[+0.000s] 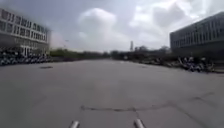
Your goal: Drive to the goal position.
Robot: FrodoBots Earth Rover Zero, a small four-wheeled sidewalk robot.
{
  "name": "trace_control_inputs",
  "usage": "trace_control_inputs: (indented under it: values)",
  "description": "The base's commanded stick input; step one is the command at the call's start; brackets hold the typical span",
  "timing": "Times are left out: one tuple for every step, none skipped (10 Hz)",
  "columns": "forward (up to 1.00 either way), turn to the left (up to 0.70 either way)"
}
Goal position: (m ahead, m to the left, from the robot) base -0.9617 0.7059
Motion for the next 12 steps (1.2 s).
trace_control_inputs:
  values:
    - [0.85,0.0]
    - [0.85,0.0]
    - [0.85,0.0]
    - [0.85,0.0]
    - [0.85,0.0]
    - [0.85,0.0]
    - [0.85,0.0]
    - [0.85,0.0]
    - [0.85,0.0]
    - [0.85,0.0]
    - [0.85,0.0]
    - [0.85,0.0]
